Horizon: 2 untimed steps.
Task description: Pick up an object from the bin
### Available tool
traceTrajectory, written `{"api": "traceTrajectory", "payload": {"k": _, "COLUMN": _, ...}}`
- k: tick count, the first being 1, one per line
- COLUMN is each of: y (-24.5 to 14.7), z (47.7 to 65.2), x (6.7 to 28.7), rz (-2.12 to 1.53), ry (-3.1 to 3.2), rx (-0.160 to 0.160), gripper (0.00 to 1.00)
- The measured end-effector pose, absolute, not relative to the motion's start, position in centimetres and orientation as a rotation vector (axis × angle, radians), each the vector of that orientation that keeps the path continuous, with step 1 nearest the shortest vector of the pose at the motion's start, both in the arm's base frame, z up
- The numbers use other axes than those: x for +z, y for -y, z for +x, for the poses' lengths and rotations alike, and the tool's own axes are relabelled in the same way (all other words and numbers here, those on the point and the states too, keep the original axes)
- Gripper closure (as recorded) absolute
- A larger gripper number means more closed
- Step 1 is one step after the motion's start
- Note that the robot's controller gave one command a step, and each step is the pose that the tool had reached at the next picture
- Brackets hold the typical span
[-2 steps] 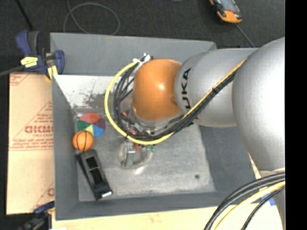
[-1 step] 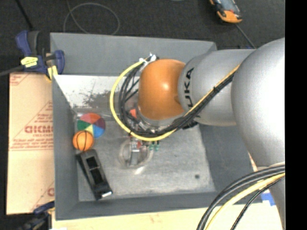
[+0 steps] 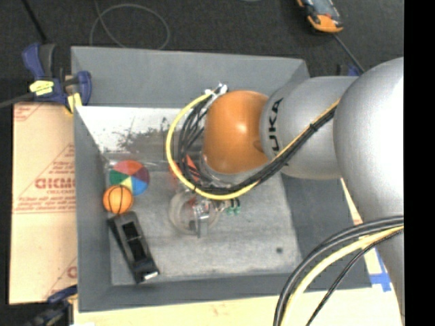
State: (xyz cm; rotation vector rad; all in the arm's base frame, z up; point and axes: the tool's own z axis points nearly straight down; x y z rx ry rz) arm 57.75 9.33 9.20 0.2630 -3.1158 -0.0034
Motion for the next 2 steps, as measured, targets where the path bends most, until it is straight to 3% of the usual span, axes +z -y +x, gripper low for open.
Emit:
{"api": "traceTrajectory", "payload": {"k": 1, "y": -9.3, "z": 57.8, "x": 9.2, "rz": 0.262, "ry": 3.116, "rx": -0.004, "gripper": 1.00}}
{"api": "traceTrajectory", "payload": {"k": 2, "y": -9.0, "z": 57.2, "x": 12.7, "rz": 0.286, "ry": 3.128, "rx": -0.001, "gripper": 1.00}}
